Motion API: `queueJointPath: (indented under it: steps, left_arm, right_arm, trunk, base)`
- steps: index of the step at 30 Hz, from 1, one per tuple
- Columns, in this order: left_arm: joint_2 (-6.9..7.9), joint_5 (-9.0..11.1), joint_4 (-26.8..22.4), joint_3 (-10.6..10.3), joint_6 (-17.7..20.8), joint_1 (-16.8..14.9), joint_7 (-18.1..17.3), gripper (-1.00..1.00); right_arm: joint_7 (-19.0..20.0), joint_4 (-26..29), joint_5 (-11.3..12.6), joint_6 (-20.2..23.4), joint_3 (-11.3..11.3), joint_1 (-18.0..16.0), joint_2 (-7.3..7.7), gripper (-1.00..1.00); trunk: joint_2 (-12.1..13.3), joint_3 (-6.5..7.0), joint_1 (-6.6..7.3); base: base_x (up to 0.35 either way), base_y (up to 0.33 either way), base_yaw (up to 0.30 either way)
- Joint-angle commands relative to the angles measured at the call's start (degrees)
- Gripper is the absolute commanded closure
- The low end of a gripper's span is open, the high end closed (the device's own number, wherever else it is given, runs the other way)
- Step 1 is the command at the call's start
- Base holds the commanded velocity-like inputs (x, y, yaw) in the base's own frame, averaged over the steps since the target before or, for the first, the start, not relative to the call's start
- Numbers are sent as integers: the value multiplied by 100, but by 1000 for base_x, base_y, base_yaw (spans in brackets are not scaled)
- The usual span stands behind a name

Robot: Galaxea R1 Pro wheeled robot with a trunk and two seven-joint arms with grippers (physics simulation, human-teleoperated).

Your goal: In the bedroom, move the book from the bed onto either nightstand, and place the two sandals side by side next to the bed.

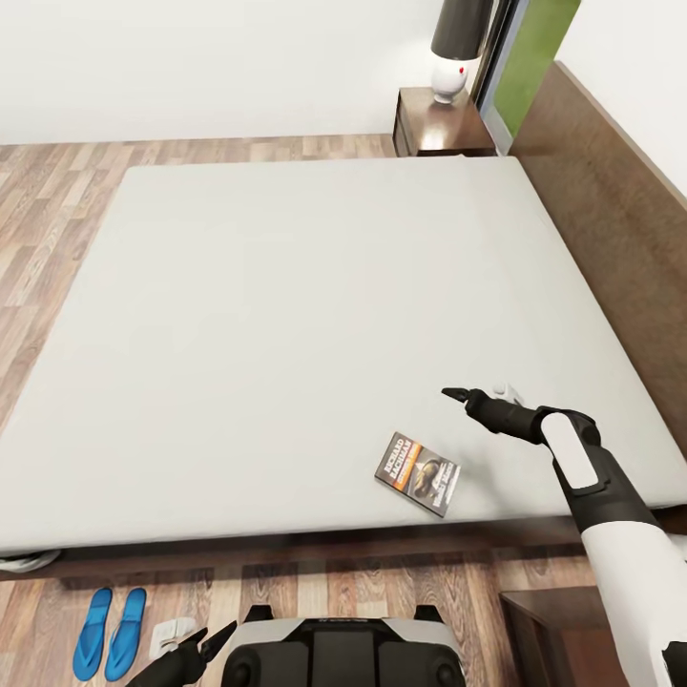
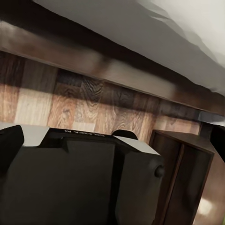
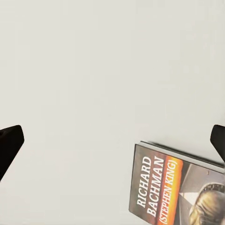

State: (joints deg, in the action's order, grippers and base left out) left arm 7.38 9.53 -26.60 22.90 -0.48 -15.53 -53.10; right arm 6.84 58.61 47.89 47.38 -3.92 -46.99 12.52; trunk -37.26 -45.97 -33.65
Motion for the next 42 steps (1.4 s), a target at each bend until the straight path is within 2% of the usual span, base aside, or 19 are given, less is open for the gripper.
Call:
queueJointPath:
  steps: [1, 42]
  left_arm:
    - [0, 5, 6, 13, -5, -3, -25, -100]
    - [0, 5, 6, 13, -5, -3, -25, -100]
  right_arm:
    - [45, -3, -42, 28, -12, -3, -4, -100]
    - [45, -45, -43, 34, 11, -3, -34, -100]
  trunk:
    - [-47, -22, -24]
    - [-1691, -759, -924]
  base:
    - [0, 0, 0]
    - [0, 0, 0]
